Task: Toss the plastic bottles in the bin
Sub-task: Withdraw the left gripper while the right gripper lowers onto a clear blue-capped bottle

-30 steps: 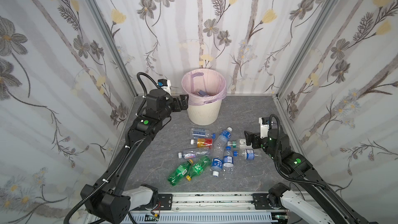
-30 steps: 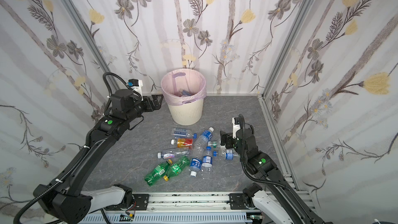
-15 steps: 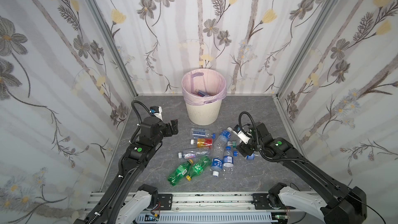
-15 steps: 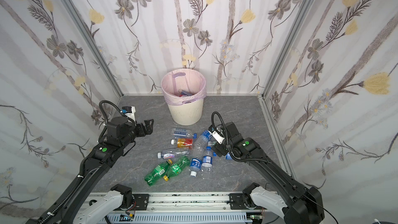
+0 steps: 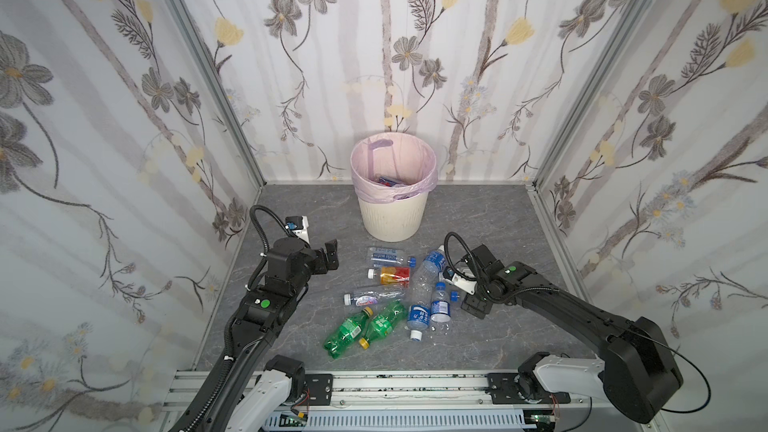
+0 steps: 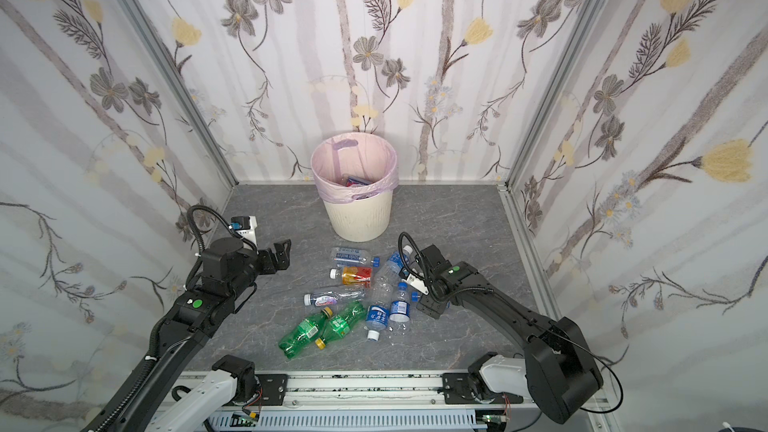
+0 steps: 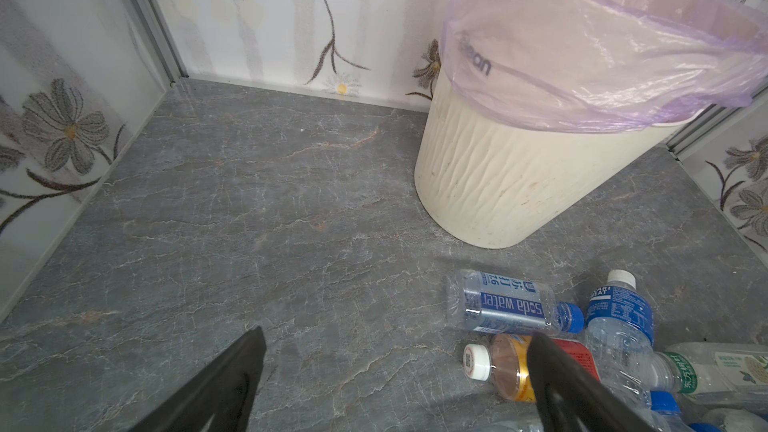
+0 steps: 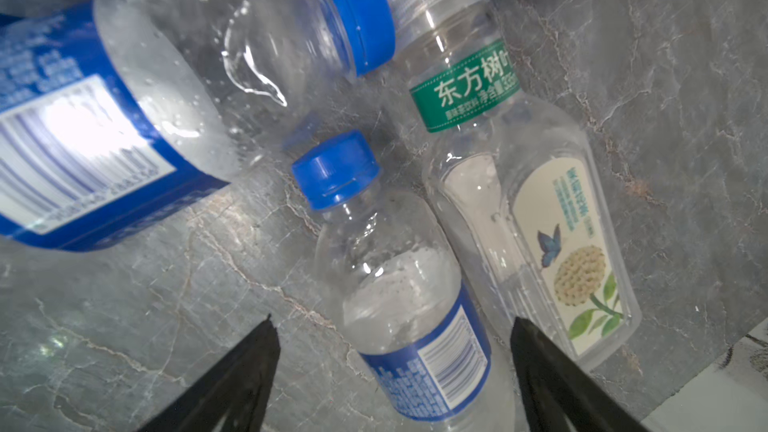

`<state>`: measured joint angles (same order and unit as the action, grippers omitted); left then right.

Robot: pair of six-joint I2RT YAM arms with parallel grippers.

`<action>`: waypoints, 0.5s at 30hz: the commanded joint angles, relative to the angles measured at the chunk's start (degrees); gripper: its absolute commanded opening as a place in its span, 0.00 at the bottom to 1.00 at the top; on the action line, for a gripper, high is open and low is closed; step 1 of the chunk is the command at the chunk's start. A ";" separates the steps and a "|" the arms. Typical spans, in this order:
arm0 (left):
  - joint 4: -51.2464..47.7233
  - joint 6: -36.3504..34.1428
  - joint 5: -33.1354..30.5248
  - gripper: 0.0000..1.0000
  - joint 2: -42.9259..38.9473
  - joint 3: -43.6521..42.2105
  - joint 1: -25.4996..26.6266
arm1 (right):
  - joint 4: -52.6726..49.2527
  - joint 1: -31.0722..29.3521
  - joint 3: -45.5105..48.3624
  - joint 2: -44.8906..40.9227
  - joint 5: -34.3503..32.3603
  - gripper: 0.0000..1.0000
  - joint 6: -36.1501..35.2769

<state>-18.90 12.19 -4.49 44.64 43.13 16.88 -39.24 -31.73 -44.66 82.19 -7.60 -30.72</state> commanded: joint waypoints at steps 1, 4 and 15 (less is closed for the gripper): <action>0.21 -1.00 -1.27 1.00 -0.55 -0.35 -0.01 | 1.99 1.54 -0.42 1.33 1.76 0.87 -0.36; 0.09 -0.89 -1.56 1.00 -1.22 -0.93 -0.06 | 2.15 2.47 -0.41 3.21 2.72 0.87 0.21; -0.44 -1.46 -3.15 1.00 -2.63 -1.65 -0.10 | 2.02 3.52 -2.07 12.66 6.53 0.79 1.16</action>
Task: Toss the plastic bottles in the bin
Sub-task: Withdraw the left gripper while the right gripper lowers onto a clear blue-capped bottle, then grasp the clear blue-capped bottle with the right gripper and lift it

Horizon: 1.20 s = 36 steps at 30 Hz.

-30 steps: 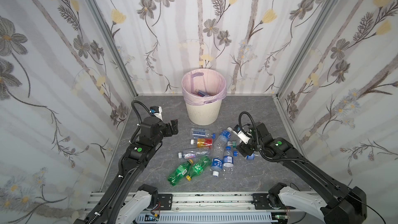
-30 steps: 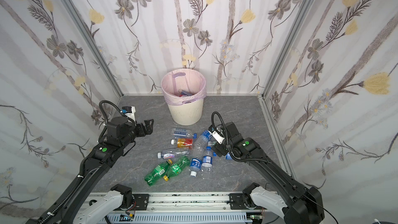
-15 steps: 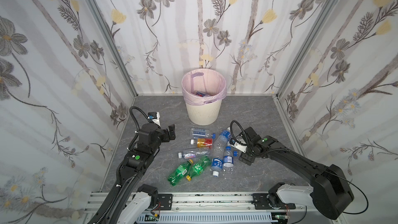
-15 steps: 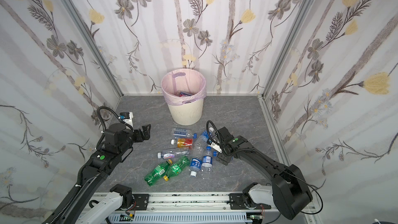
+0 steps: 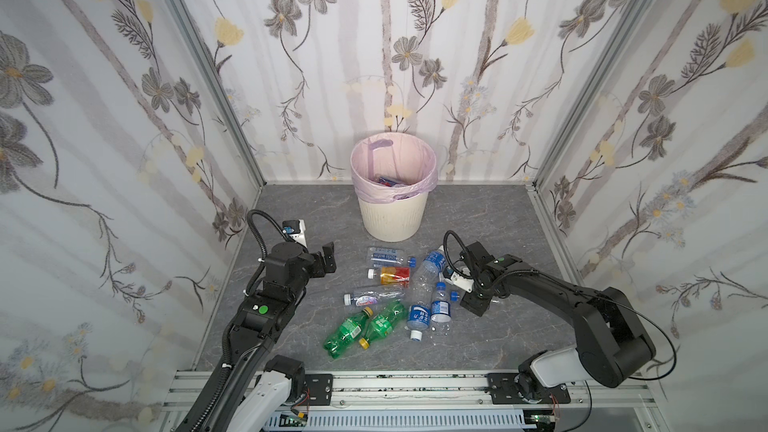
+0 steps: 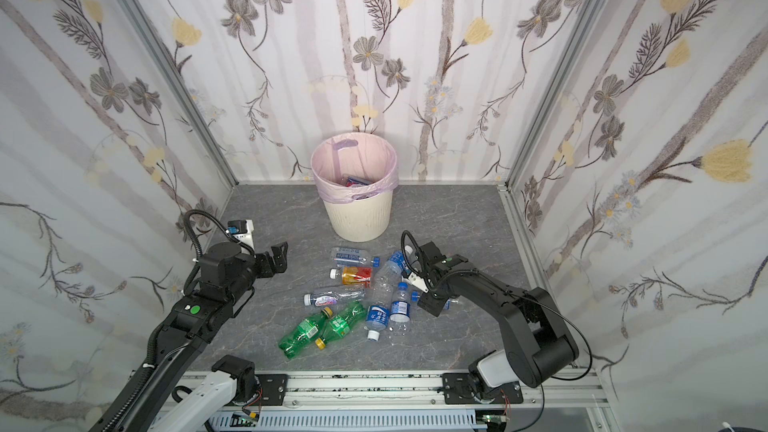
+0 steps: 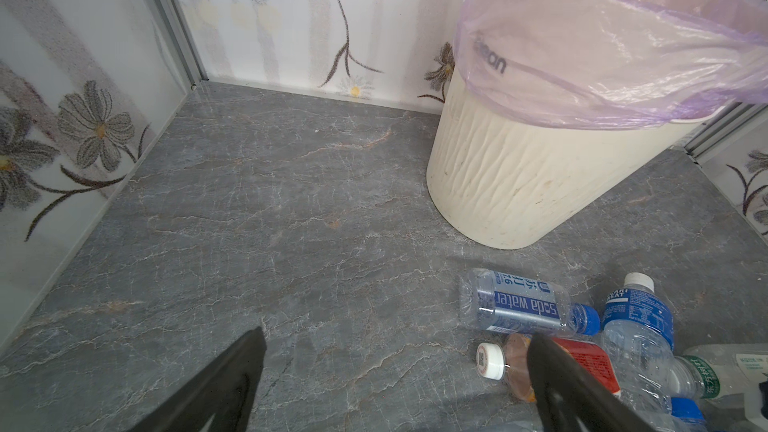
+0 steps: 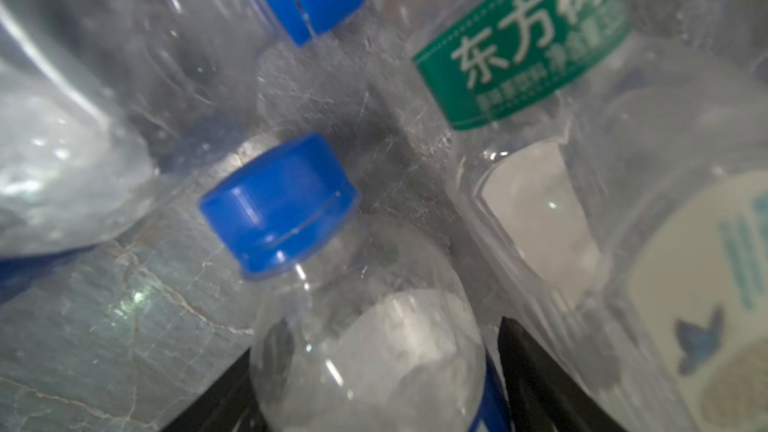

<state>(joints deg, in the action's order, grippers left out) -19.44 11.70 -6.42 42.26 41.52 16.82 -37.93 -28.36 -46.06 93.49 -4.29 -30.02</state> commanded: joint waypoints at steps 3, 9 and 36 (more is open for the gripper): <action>-0.05 -0.83 -1.47 1.00 -0.35 0.01 -0.03 | 1.05 0.17 -0.58 2.37 4.01 0.73 0.90; -0.16 -0.13 -1.96 1.00 -0.34 -0.29 -0.05 | 2.14 0.15 -0.55 0.10 6.00 0.58 2.21; -0.25 3.89 1.78 1.00 -0.17 -0.47 -0.06 | 28.99 0.85 -1.72 -35.38 20.78 0.36 29.22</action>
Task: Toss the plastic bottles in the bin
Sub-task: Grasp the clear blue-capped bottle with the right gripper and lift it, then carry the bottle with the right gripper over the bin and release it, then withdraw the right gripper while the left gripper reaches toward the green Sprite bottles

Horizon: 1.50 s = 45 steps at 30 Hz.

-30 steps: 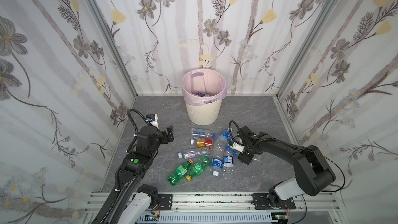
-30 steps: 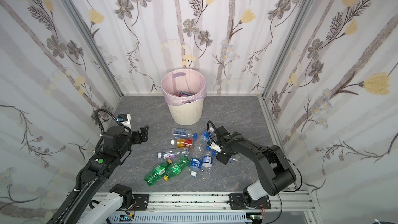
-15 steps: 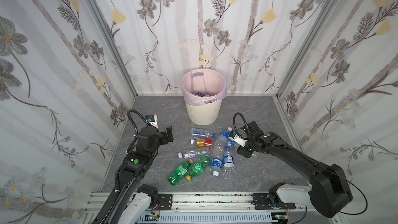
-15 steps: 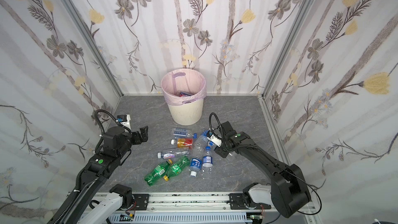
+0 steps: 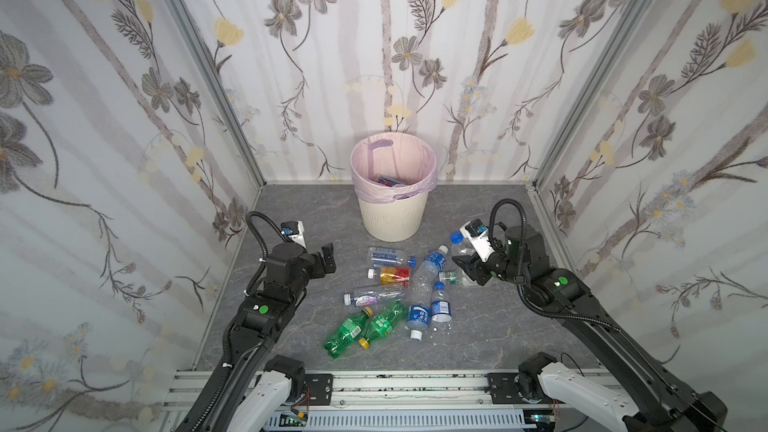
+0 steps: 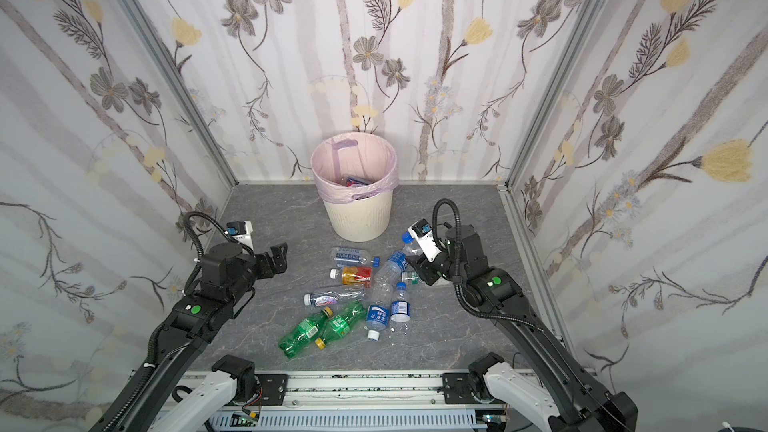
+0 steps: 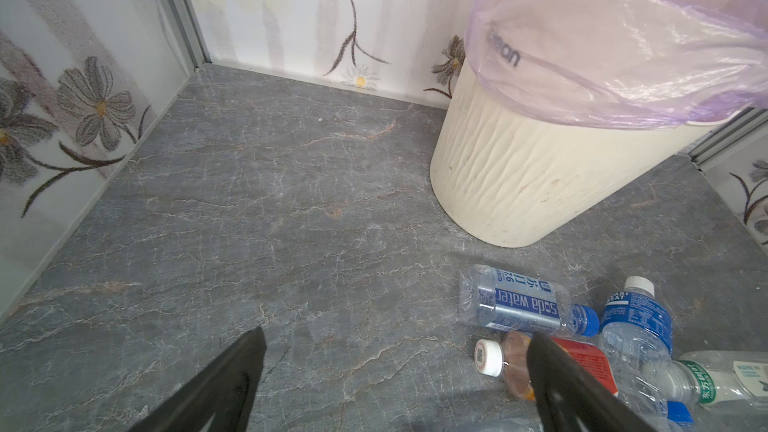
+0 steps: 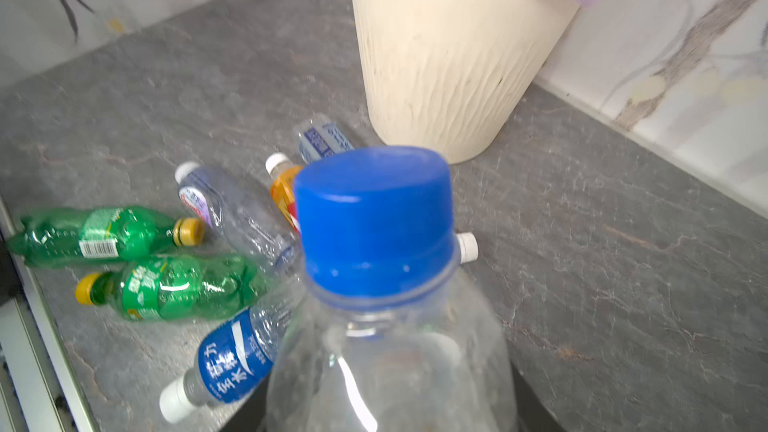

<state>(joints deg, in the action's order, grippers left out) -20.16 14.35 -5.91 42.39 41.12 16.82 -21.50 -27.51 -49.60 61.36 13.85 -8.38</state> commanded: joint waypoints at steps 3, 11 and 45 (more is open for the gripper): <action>0.47 1.38 1.24 1.00 -0.40 -0.33 -0.04 | 17.00 0.00 2.85 -6.40 1.14 0.36 11.29; 0.48 3.29 2.90 1.00 0.49 -0.26 -0.03 | 28.43 -0.04 0.88 -5.58 0.56 0.37 16.36; 0.48 -0.64 20.48 1.00 11.38 2.45 1.11 | 37.32 1.58 -10.60 15.45 -0.47 1.00 17.73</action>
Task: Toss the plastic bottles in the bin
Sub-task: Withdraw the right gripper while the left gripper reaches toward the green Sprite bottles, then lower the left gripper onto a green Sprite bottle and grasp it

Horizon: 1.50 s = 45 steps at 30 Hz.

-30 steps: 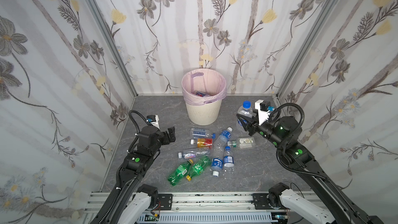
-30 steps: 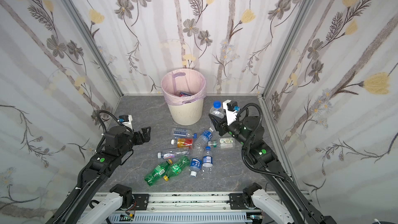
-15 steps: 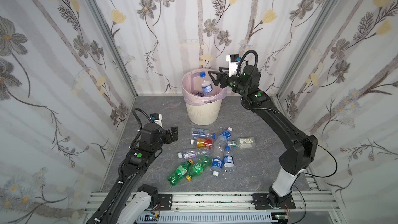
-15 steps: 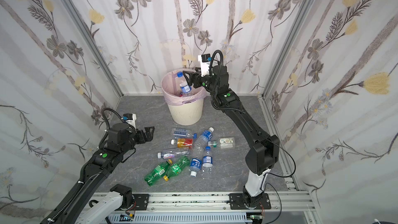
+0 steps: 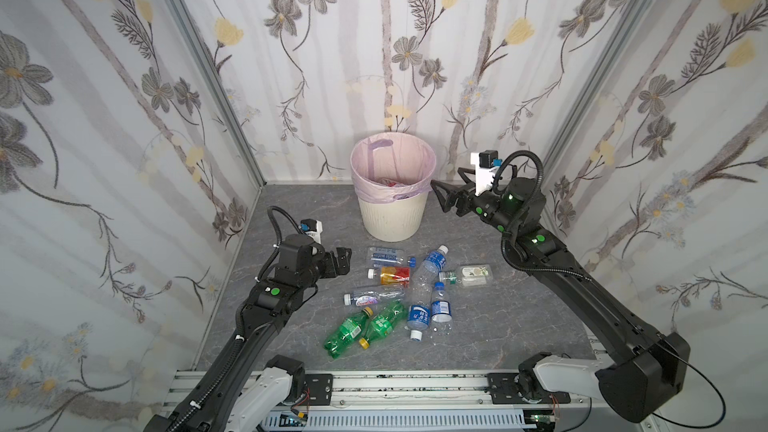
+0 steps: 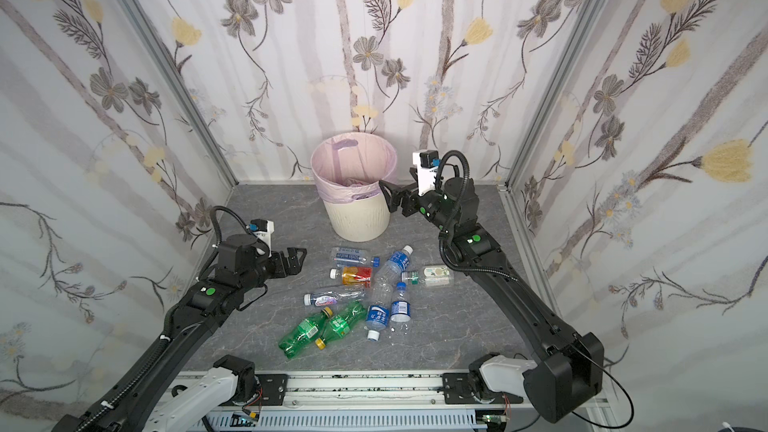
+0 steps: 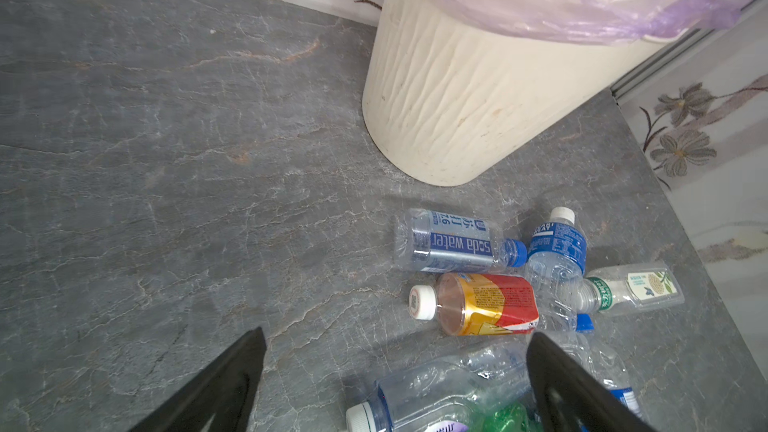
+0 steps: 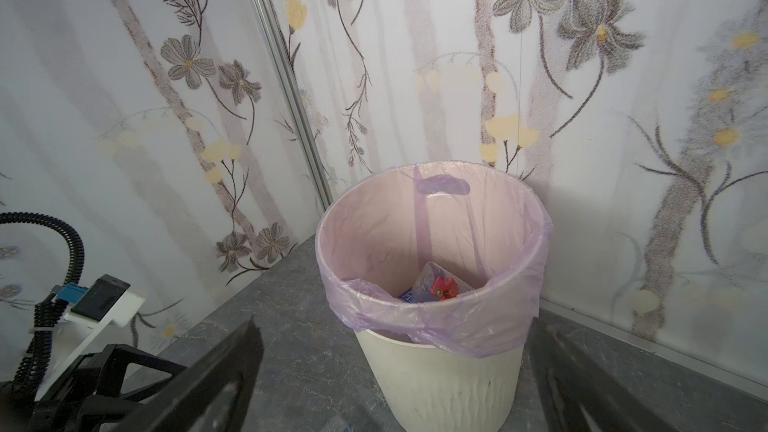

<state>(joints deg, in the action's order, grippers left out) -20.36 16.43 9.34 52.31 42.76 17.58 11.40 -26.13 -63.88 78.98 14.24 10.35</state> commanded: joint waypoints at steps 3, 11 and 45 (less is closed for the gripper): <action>0.67 -5.04 7.40 1.00 4.36 1.74 2.14 | 3.95 0.41 7.04 -4.27 0.73 1.00 0.46; -2.79 -19.96 12.62 1.00 12.43 7.48 6.36 | 5.59 0.66 17.76 -12.19 2.22 1.00 3.38; -30.31 -33.43 -13.43 0.88 19.58 7.27 26.01 | 10.50 2.54 36.54 -26.77 -7.25 1.00 8.70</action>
<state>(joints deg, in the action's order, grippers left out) -46.30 -15.07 -2.20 71.70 51.48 42.50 22.04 -23.62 -27.68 52.31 8.36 19.75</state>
